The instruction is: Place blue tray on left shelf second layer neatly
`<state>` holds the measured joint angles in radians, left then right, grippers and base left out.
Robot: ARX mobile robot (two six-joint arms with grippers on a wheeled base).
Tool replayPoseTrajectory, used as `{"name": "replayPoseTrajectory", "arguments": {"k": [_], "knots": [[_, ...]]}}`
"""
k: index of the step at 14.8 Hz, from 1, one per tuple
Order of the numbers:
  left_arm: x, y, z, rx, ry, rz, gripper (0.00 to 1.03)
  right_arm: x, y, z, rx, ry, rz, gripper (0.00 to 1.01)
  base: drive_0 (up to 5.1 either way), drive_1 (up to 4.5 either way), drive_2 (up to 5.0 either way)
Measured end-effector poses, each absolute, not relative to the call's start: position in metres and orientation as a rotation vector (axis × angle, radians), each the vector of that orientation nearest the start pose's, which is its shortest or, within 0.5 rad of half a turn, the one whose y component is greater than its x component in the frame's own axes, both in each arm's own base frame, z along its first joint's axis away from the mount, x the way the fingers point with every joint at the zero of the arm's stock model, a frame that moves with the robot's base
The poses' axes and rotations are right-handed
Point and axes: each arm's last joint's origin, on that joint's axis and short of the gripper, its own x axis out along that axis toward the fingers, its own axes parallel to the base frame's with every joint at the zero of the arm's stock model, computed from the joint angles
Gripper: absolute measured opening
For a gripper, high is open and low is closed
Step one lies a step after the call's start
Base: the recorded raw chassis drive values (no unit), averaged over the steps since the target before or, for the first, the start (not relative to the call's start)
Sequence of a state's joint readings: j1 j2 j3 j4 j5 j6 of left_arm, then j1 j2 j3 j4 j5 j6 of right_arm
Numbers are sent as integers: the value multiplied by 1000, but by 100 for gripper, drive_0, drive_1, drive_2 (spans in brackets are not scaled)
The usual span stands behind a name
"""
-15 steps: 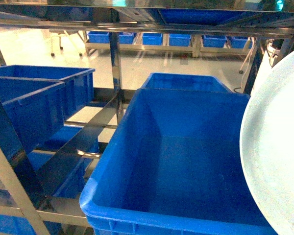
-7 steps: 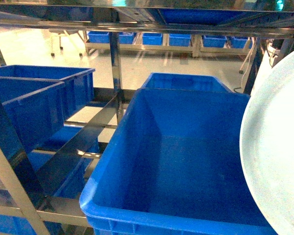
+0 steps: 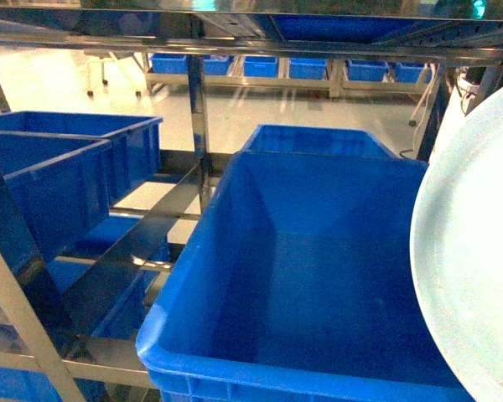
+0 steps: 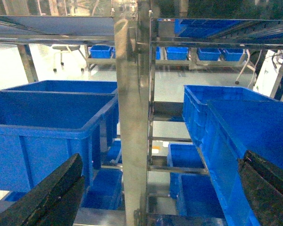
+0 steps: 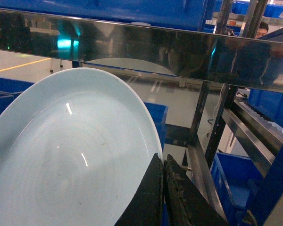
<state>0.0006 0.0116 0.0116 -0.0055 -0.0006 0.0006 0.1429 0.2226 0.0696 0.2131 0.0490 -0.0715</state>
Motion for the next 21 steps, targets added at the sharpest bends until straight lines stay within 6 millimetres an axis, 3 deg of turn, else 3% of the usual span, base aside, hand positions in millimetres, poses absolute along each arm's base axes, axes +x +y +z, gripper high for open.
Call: {"name": "replayPoseTrajectory", "arguments": {"k": [11, 18, 21], "knots": [[98, 0, 166, 1, 6, 1, 98, 111, 14, 189, -66, -62, 93, 2, 0, 0, 0], [98, 0, 166, 1, 6, 1, 98, 135, 18, 182, -68, -58, 114, 2, 0, 0, 0], [98, 0, 166, 1, 6, 1, 98, 147, 20, 167, -70, -41, 116, 2, 0, 0, 0]]}}
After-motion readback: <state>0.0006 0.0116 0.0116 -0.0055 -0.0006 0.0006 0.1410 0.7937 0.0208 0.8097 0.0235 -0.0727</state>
